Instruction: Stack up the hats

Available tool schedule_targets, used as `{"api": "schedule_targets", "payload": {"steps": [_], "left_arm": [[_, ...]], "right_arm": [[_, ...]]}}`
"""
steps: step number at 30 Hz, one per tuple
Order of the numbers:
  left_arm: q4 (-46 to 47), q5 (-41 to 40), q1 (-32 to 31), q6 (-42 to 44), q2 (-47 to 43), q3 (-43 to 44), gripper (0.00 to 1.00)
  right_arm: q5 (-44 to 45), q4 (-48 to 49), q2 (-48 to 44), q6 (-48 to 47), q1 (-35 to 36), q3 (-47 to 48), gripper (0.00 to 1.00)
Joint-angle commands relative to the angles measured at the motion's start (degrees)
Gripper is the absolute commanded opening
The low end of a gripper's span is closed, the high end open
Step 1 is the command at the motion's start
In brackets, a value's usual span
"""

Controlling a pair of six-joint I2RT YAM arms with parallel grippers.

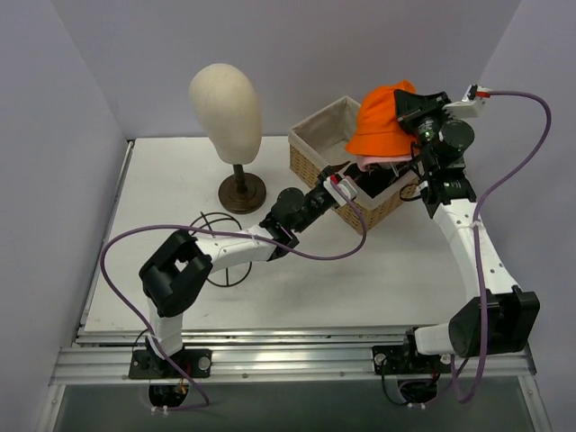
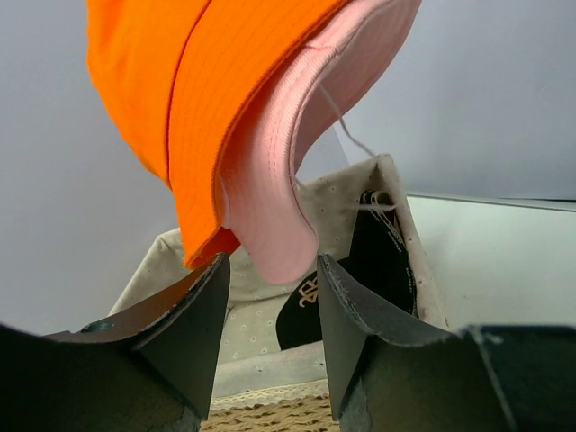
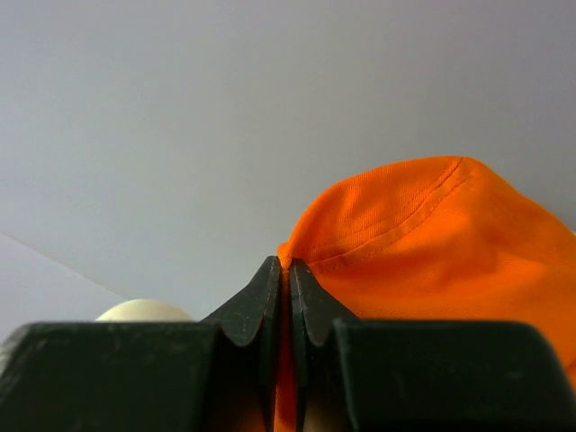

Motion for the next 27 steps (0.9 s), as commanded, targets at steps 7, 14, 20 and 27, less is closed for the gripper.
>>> {"api": "schedule_targets", "payload": {"steps": [7,14,20,27], "left_arm": [[5.69,7.16,-0.42,-3.61,-1.94,-0.8,0.52],[6.57,3.84,-0.51,-3.88,-1.85,-0.63,0.53],[8.51,1.19,-0.6,-2.91,-1.24,-0.11,0.53],[8.51,1.28,-0.6,-3.09,-0.01,2.18,0.53]], "right_arm": [[1.23,6.47,-2.98,-0.26,1.04,-0.13,0.0],[1.05,7.43,-2.98,0.09,1.48,-0.74,0.0],[1.41,7.87,-4.12,0.18,2.1,-1.71,0.0],[1.23,9.01,-5.26,0.53,3.06,-3.2,0.0]]}}
